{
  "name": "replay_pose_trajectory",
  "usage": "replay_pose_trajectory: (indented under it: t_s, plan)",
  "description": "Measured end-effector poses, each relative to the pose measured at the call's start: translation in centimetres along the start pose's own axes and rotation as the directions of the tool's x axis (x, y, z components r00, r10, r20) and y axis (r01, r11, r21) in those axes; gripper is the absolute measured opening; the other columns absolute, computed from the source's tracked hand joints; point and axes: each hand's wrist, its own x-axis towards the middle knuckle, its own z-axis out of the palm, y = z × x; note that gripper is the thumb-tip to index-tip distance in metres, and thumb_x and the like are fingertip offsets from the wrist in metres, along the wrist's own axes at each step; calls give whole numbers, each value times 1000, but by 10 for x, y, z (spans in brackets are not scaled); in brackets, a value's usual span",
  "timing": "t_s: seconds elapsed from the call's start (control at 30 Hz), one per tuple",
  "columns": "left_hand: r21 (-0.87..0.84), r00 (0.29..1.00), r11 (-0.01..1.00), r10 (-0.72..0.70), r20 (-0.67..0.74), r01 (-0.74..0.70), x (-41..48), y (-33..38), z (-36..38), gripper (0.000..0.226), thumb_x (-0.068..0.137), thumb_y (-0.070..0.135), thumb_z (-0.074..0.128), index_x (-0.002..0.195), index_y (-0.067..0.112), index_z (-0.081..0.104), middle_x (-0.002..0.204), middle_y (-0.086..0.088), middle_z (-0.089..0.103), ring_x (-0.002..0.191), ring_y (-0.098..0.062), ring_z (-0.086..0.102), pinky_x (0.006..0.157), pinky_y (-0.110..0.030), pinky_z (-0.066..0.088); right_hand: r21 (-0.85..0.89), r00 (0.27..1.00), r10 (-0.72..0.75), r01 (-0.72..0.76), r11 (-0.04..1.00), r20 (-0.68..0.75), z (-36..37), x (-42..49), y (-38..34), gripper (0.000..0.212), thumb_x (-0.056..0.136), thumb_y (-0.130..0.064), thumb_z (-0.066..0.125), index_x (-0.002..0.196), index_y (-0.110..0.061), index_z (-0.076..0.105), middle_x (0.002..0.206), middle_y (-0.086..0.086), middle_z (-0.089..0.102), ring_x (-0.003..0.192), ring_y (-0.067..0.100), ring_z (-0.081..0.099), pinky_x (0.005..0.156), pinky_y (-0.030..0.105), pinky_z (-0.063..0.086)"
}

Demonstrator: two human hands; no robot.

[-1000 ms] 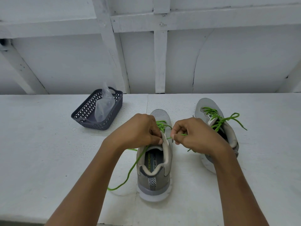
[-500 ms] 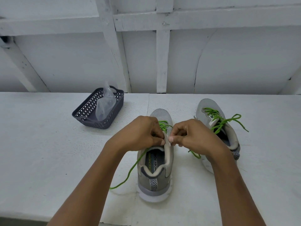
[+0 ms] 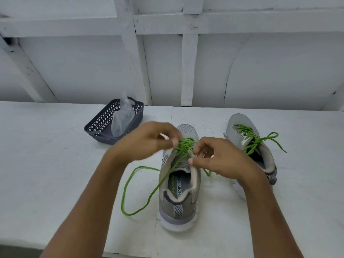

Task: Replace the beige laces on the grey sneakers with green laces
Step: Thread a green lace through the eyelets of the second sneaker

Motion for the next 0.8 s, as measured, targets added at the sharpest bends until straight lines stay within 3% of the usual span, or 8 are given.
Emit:
replay_pose_trajectory:
  t_s: [0.1,0.17,0.27,0.33,0.43,0.5,0.7,0.8]
  plan:
    - [-646,996,762,-15,-88,-46,-4,9,0,11,92,14,52,82,8,54,96,-17,73,90,-32,71,79,-37,58,30,996,-86,86,996,3,4,1,2,21,81,-32,76,97,-36,62,99,-11,62,92,6,60,69,16,44]
    - [-767,993,642,-91,-77,-1,-4,11,4,14,95,13,52,82,10,48,71,-14,63,53,-24,58,53,-31,51,-1,990,-138,138,990,9,8,3,-1,22,84,-26,73,99,-40,64,106,-14,57,98,1,54,70,12,36]
    - [-602,972,786,-224,-64,141,-4,6,3,17,99,11,49,82,11,49,57,0,42,42,-9,24,42,-18,23,2,991,-133,133,991,15,6,3,1,28,82,-22,73,98,-41,61,107,-15,55,99,-1,53,71,13,36]
    - [-175,973,959,-231,-23,224,-10,6,-1,17,100,18,55,84,14,60,54,10,43,42,-8,27,42,-20,26,35,994,-106,106,994,-7,4,3,4,30,81,-25,75,100,-40,58,106,-14,57,96,-1,55,70,15,38]
    - [403,934,903,-265,241,152,-20,12,-9,10,90,36,70,88,27,73,60,2,52,51,-6,40,55,-26,37,74,998,-61,62,995,-26,4,3,7,31,80,-30,78,102,-35,57,103,-15,59,93,1,55,60,14,39]
    - [416,921,901,-261,288,125,-26,17,-13,7,87,35,74,87,28,75,69,-6,60,58,-8,45,61,-29,39,81,999,-39,41,996,-25,4,3,7,32,79,-32,79,102,-34,56,102,-16,59,94,2,56,58,15,39]
    - [626,908,758,-374,188,183,-29,17,-22,26,83,47,74,104,34,67,88,11,65,80,-7,60,71,-25,48,63,998,-11,15,998,-56,6,3,6,36,78,-35,80,103,-36,54,107,-16,54,101,1,53,63,20,42]
    - [260,955,964,-128,267,57,-36,16,-29,1,88,30,74,87,30,73,84,14,69,70,-4,56,67,-19,44,57,998,5,-2,998,-61,6,2,5,44,77,-37,80,110,-39,52,112,-21,49,106,-2,49,67,23,44]
